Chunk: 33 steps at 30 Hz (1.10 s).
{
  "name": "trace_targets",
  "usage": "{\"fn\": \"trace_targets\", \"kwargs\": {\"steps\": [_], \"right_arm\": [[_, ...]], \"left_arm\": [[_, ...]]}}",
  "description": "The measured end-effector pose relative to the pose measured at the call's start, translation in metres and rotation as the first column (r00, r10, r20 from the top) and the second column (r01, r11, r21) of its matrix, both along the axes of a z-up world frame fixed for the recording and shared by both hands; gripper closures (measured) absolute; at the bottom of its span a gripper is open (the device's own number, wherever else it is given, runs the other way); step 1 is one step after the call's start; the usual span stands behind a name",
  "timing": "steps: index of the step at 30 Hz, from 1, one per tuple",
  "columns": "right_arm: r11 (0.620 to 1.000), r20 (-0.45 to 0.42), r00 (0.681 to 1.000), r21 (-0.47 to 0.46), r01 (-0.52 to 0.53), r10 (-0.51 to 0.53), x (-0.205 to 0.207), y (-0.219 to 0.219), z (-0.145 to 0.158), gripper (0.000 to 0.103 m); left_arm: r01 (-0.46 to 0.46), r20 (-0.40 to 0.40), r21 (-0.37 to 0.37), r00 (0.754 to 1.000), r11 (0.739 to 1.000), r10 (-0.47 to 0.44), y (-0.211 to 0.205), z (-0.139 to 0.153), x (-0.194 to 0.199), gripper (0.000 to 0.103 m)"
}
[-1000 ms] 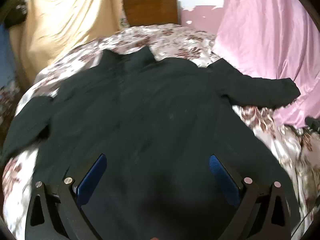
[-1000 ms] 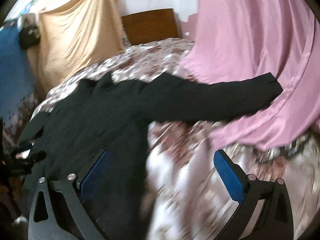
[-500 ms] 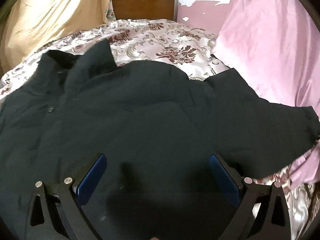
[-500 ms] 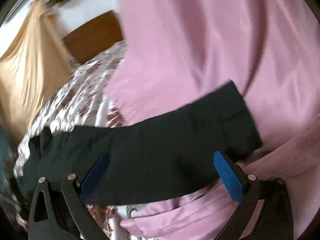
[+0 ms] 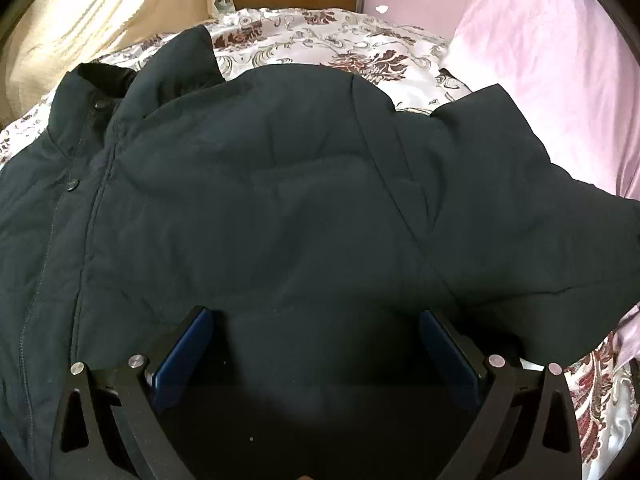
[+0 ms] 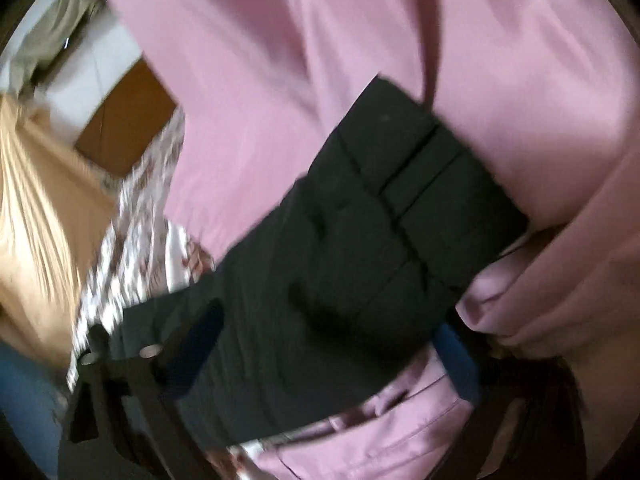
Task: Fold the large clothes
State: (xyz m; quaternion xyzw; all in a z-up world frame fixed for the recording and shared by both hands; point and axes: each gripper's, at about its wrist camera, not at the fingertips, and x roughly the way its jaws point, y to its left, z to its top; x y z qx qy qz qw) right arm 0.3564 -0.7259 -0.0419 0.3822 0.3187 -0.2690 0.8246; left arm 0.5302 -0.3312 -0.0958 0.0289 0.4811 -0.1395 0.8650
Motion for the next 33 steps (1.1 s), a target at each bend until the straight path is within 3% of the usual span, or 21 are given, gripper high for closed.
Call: {"fn": "trace_targets", "kwargs": {"steps": [1,2,5,7,10,13,16,23,29,33], "right_arm": [[1.000,0.011,1.000,-0.005,0.027,-0.026,0.001,0.002,0.000,0.047],[0.999,0.021,0.999,-0.012,0.047,-0.046,0.002,0.006,0.001,0.062],[0.996,0.050,0.997,-0.059,0.067,-0.064,0.005,0.021,0.010,0.092],[0.996,0.068,0.997,-0.077,0.051,-0.046,0.011,0.026,0.023,0.095],[0.980,0.105,0.994,-0.198,-0.011,0.032,0.015,0.053,0.060,0.097],[0.928,0.126,0.977,-0.355,-0.116,0.170,0.031,0.100,0.102,0.097],[0.857,0.125,0.941,-0.464,-0.224,0.314,0.062,0.164,0.135,0.097],[0.685,0.061,0.802,-0.560,-0.466,0.595,0.134,0.316,0.165,0.097],[0.567,-0.013,0.675,-0.530,-0.631,0.738,0.175,0.434,0.146,0.097],[0.482,-0.072,0.579,-0.477,-0.735,0.812,0.171,0.498,0.116,0.097]], "left_arm": [[0.007,-0.016,-0.001,1.000,1.000,-0.007,0.002,0.000,0.001,0.000],[0.016,-0.028,-0.004,0.999,1.000,-0.017,0.004,0.002,0.001,0.000],[0.021,-0.053,-0.019,0.998,1.000,-0.022,0.017,0.006,0.001,0.000],[0.023,-0.079,-0.039,0.997,0.999,-0.026,0.031,0.010,0.000,0.000],[0.036,-0.086,-0.053,0.995,0.998,-0.040,0.056,0.022,-0.005,0.000],[0.042,-0.052,-0.041,0.998,0.998,-0.044,0.088,0.040,-0.011,0.000],[0.009,-0.048,-0.060,0.999,0.998,-0.012,0.132,0.054,-0.016,0.000],[-0.081,-0.030,-0.053,0.996,0.995,0.080,0.233,0.077,-0.029,0.000],[-0.148,-0.029,-0.067,0.989,0.987,0.147,0.310,0.083,-0.043,0.000],[-0.173,-0.030,-0.104,0.985,0.979,0.171,0.355,0.079,-0.056,0.000]]}}
